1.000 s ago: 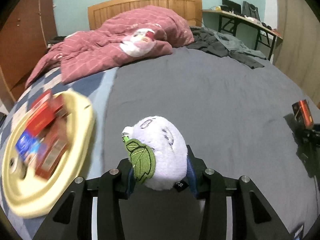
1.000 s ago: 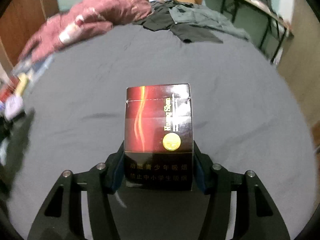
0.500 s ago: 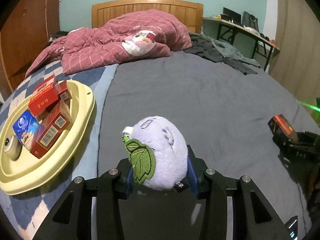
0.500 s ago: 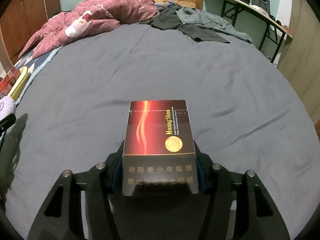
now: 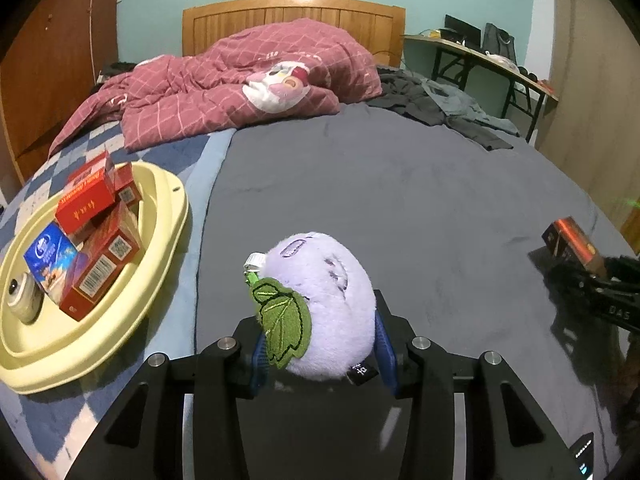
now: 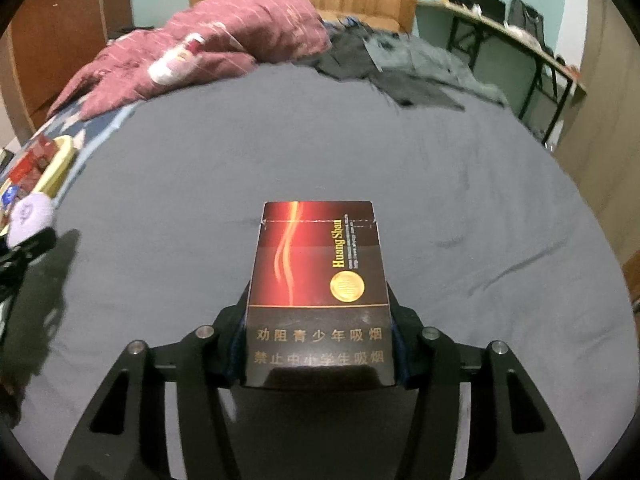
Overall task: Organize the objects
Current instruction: 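Carry the plush ball and Hongshan pack over the yellow tray with both tools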
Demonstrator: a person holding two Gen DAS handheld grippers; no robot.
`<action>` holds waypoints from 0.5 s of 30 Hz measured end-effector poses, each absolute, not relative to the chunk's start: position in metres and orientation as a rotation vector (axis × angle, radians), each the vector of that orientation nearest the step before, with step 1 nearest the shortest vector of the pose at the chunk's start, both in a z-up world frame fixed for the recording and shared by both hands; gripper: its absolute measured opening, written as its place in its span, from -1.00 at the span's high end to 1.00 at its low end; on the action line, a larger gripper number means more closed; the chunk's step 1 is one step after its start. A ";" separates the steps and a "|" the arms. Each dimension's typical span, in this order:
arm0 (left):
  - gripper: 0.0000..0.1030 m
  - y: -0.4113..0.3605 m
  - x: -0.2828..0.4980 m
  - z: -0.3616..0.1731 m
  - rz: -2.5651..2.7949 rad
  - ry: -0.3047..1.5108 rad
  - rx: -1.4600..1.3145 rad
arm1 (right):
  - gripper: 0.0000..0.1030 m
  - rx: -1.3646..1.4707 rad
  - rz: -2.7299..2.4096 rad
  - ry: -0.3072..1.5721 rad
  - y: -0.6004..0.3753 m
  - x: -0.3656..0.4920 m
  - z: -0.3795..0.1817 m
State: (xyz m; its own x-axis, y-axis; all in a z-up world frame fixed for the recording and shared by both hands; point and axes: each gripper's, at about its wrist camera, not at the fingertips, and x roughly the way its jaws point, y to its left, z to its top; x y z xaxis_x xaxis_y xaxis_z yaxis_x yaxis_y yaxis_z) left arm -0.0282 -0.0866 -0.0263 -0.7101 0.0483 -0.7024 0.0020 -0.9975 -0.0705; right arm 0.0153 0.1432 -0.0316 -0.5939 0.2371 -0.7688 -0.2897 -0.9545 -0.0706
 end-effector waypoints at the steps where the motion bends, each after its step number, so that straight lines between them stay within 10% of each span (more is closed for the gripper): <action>1: 0.17 -0.086 -0.027 -0.026 2.884 -0.099 -1.181 | -0.09 -1.212 2.581 0.078 0.138 0.016 -0.027; 15: 0.17 -0.092 -0.022 -0.020 2.904 -0.090 -1.167 | -0.09 -1.215 2.631 0.068 0.113 0.018 -0.025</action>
State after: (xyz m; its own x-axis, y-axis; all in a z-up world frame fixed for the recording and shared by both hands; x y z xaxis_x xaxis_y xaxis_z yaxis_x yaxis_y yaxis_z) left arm -0.0218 -0.0917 -0.0198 -0.7221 0.0316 -0.6911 0.0111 -0.9983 -0.0573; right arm 0.0182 0.1125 -0.0246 -0.6243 0.1991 -0.7554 -0.2379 -0.9695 -0.0589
